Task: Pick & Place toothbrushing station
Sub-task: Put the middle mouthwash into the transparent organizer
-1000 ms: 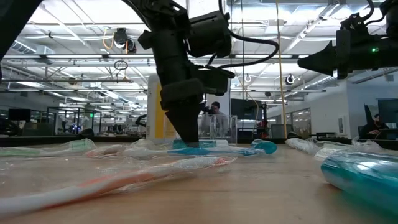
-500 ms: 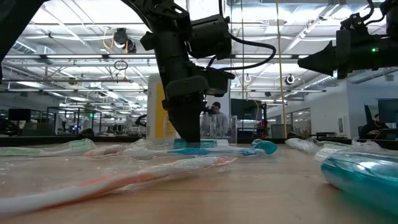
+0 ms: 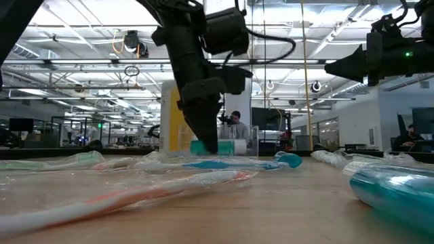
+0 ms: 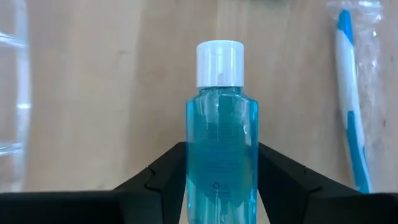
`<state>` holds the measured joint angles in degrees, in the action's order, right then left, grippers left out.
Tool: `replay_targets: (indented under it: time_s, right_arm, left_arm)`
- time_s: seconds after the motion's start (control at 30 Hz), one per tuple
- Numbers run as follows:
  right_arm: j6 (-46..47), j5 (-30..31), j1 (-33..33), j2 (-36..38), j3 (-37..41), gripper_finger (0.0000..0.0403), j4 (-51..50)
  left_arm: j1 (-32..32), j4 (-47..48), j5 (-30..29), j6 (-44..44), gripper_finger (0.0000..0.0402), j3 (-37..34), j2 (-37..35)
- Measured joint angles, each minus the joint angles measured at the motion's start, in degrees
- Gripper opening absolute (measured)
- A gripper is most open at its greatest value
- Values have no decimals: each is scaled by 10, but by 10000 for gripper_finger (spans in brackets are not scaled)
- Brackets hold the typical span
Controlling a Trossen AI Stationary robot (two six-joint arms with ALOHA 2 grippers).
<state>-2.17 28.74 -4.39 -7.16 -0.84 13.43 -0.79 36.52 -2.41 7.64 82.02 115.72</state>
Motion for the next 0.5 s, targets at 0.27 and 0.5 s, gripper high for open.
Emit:
replay_targets:
  time_s: [0.27, 0.5]
  right_arm:
    - [28, -5, 0, 0, 0, 91, 36]
    - [4, -95, 0, -11, 0, 91, 199]
  left_arm:
    - [0, 16, -43, -22, 171, 1, -53]
    - [-1, 16, -90, -31, 173, 1, -118]
